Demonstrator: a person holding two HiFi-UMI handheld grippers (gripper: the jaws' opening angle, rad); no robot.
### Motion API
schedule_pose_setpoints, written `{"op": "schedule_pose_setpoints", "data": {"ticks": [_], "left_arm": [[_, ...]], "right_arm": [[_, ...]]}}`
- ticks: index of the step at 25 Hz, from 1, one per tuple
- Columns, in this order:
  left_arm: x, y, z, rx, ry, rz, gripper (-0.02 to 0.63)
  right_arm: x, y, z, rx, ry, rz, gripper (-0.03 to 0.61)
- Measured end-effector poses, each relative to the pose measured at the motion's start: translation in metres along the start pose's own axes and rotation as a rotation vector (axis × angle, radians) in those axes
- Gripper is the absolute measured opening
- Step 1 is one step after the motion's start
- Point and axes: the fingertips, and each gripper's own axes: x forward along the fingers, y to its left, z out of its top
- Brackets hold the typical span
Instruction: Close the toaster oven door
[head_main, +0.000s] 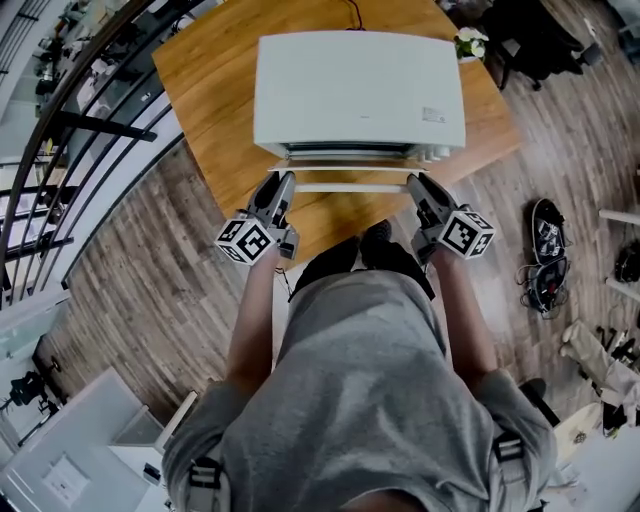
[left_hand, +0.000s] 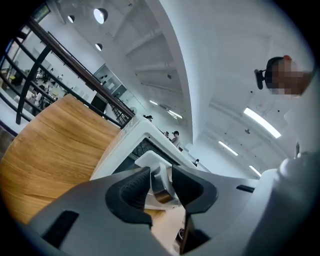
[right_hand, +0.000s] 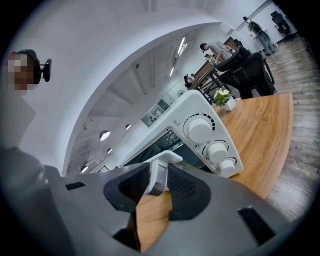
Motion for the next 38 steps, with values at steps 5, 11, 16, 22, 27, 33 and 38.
{"op": "schedule_pose_setpoints", "data": {"ticks": [5, 11, 16, 22, 27, 33, 38], "left_arm": [[0.007, 0.002, 0.007, -0.058, -0.017, -0.027, 0.156], [0.013, 0.005, 0.013, -0.114, -0.044, -0.061, 0.161], [0.014, 0.003, 0.017, -0.136, -0.044, -0.050, 0.161], [0.019, 0.005, 0.022, -0.160, -0.056, -0.056, 0.164], [0.021, 0.009, 0.027, -0.186, -0.067, -0.058, 0.168], [0.029, 0.009, 0.030, -0.213, -0.077, -0.081, 0.173], [0.028, 0.009, 0.034, -0.210, -0.071, -0.069, 0.176]], "right_arm": [[0.005, 0.000, 0.010, 0.006, -0.037, -0.012, 0.126], [0.009, 0.001, 0.019, 0.016, -0.089, -0.007, 0.127], [0.011, 0.002, 0.024, -0.005, -0.091, -0.013, 0.129], [0.015, 0.003, 0.030, -0.020, -0.085, -0.020, 0.130], [0.020, 0.006, 0.035, -0.021, -0.091, -0.013, 0.132], [0.025, 0.007, 0.044, -0.022, -0.100, -0.008, 0.133], [0.027, 0.008, 0.045, -0.020, -0.101, -0.008, 0.132]]}}
